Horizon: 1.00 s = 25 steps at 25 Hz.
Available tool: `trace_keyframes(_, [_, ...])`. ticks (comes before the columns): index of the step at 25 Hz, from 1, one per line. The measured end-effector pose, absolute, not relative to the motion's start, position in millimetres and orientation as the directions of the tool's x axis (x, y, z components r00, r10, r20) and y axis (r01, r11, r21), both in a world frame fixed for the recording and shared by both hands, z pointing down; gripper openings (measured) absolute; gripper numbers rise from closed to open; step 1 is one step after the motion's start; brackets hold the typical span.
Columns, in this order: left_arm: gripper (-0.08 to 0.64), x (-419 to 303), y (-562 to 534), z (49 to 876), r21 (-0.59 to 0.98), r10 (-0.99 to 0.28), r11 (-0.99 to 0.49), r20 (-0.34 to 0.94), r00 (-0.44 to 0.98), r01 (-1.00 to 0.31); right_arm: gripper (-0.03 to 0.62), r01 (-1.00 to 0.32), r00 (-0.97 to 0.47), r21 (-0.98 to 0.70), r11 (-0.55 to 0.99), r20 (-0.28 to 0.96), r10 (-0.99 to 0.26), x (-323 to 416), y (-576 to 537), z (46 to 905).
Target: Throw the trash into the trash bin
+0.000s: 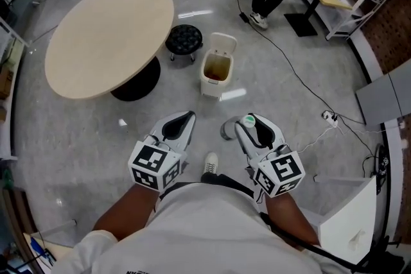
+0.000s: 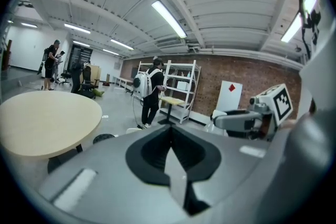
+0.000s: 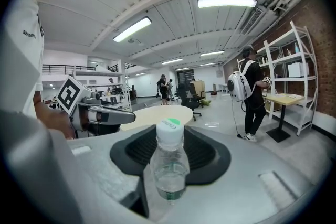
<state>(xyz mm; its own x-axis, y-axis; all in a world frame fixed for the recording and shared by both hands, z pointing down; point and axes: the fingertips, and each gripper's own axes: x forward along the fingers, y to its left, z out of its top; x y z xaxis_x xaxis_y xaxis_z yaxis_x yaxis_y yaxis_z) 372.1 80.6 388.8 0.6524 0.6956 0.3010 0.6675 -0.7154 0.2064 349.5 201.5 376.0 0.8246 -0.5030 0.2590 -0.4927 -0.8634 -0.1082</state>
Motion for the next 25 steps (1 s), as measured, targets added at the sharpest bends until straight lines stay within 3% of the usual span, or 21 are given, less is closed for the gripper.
trace_keyframes(9, [0.006,420.8,107.2,386.3,0.214,0.655,-0.755,0.311,0.689,0.62,0.16,-0.535,0.811,-0.12,-0.836,0.207,-0.548,404.1,232.8,371.3])
trace_keyframes(25, [0.006,452.0,122.2,390.3,0.189,0.615,-0.785,0.344,0.709,0.589,0.16,-0.541,0.792,-0.163,-0.825,0.23,-0.565,437.3,256.8,383.3])
